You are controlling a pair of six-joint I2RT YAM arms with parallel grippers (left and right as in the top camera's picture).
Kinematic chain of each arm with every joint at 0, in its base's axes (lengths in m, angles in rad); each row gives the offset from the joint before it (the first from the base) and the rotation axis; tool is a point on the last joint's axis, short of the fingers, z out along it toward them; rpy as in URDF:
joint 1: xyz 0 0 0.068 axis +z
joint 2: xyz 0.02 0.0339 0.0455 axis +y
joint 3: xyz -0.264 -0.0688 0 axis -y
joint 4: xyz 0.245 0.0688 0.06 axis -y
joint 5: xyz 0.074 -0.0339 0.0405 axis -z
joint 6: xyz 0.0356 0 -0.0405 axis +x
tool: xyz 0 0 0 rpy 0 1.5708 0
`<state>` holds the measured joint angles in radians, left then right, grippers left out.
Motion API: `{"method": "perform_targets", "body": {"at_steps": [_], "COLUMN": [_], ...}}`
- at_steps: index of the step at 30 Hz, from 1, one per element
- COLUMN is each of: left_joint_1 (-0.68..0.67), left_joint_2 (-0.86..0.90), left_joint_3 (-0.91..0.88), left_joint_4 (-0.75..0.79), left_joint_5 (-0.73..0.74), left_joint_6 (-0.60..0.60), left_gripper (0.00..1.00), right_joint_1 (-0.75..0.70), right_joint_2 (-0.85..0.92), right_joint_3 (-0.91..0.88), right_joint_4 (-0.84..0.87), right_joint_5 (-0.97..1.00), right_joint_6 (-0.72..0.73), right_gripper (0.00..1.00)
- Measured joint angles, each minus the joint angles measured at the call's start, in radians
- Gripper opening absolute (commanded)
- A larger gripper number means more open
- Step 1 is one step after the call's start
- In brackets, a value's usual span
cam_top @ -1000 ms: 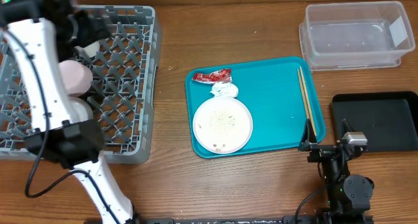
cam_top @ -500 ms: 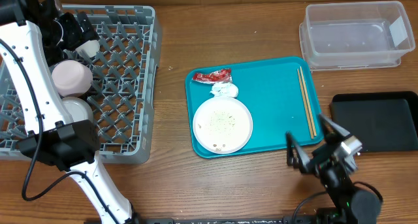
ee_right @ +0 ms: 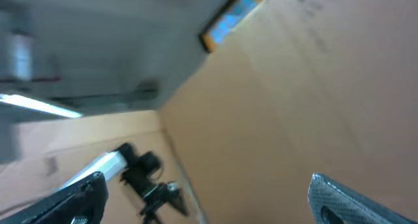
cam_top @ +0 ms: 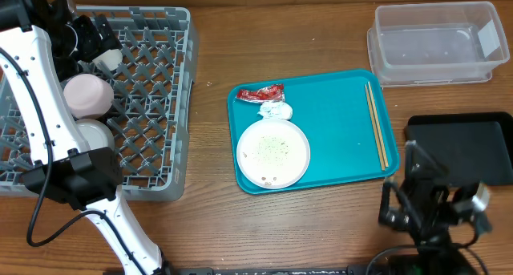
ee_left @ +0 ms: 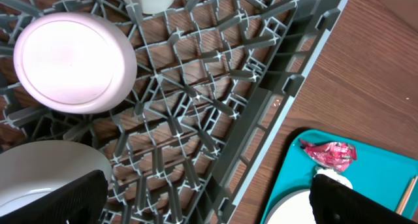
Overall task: Sort waste into correct bins and load items into the dishwasher
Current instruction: 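Reach the right gripper to the white tissue on the tray and grasp it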
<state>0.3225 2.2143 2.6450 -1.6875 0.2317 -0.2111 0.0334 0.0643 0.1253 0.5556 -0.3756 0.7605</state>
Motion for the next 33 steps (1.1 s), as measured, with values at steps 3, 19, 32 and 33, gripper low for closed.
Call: {"method": "perform_targets", "body": {"at_steps": [3, 19, 32, 33], "left_joint_1": [0.0, 0.0, 0.0, 0.0], "left_joint_2": [0.0, 0.0, 0.0, 0.0], "left_joint_3": [0.0, -0.001, -0.001, -0.001], "left_joint_4": [0.002, 0.0, 0.0, 0.0], "left_joint_5": [0.0, 0.0, 0.0, 0.0], "left_joint_6": [0.0, 0.0, 0.0, 0.0], "left_gripper": [1.0, 1.0, 1.0, 1.0], "right_joint_1": [0.0, 0.183, 0.302, 0.302], "right_joint_2": [0.166, 1.509, 1.907, 1.928], "right_joint_3": [0.217, 1.498, 1.509, 1.509], "right_joint_4": [-0.217, -1.379, -1.338, -1.343], "right_joint_5": [-0.041, -0.196, -0.122, -0.108], "right_joint_6": [-0.095, -0.6, -0.556, -0.543], "right_gripper": [1.0, 1.0, 0.84, 0.84]}}
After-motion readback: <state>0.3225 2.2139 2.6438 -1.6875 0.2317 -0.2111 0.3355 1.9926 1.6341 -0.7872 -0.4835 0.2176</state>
